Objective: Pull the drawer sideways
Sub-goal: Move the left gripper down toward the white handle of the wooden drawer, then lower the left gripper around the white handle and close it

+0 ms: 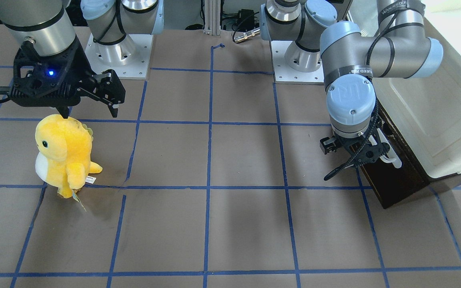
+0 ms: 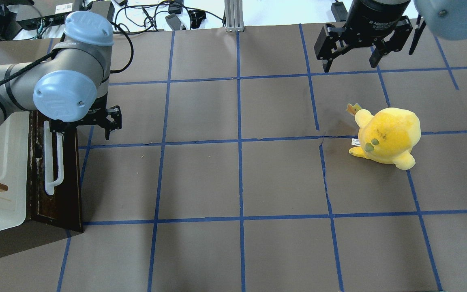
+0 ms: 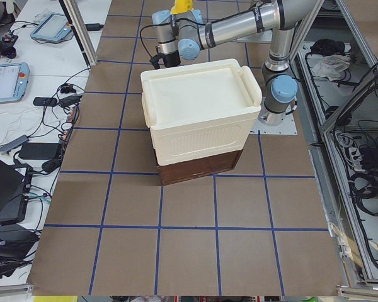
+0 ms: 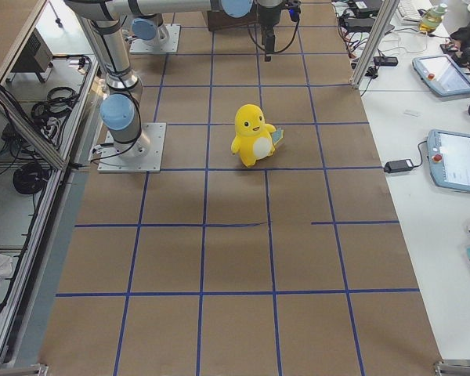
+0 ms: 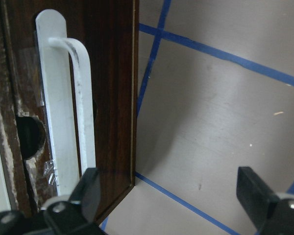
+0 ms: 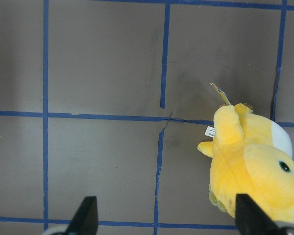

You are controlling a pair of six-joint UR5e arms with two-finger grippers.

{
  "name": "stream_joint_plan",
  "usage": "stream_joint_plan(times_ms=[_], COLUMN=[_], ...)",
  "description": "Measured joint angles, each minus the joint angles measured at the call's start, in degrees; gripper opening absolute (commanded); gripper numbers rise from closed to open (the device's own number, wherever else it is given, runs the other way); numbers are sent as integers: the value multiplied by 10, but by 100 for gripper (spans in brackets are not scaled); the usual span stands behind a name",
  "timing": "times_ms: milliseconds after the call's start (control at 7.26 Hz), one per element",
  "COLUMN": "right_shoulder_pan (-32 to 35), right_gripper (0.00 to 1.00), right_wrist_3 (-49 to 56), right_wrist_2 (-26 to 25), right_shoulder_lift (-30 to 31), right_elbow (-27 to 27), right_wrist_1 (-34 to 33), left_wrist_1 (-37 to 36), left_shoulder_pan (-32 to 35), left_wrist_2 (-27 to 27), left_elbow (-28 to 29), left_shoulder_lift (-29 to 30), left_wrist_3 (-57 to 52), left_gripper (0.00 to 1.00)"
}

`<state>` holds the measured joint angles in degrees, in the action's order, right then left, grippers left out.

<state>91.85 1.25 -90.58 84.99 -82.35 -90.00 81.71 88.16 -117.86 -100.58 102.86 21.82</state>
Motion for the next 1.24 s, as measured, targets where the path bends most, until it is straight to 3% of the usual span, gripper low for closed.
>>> stream_joint_plan(times_ms=[138, 413, 1239], right_shoulder_pan=[0, 0, 0], right_gripper=[100, 100, 100], right_wrist_3=[0, 0, 0], right_wrist_2=[0, 0, 0], right_shoulder_lift=[0, 0, 0], right_elbow=[0, 0, 0], right_wrist_1=[0, 0, 0], left_wrist_1=[-4, -18, -20], left_shoulder_pan=[-2, -8, -19], left_wrist_2=[-9, -17, -74], left_elbow=[-1, -1, 7], left_shoulder_lift=[9, 24, 40], left_wrist_3=[1, -2, -14], left_gripper=[76, 65, 67])
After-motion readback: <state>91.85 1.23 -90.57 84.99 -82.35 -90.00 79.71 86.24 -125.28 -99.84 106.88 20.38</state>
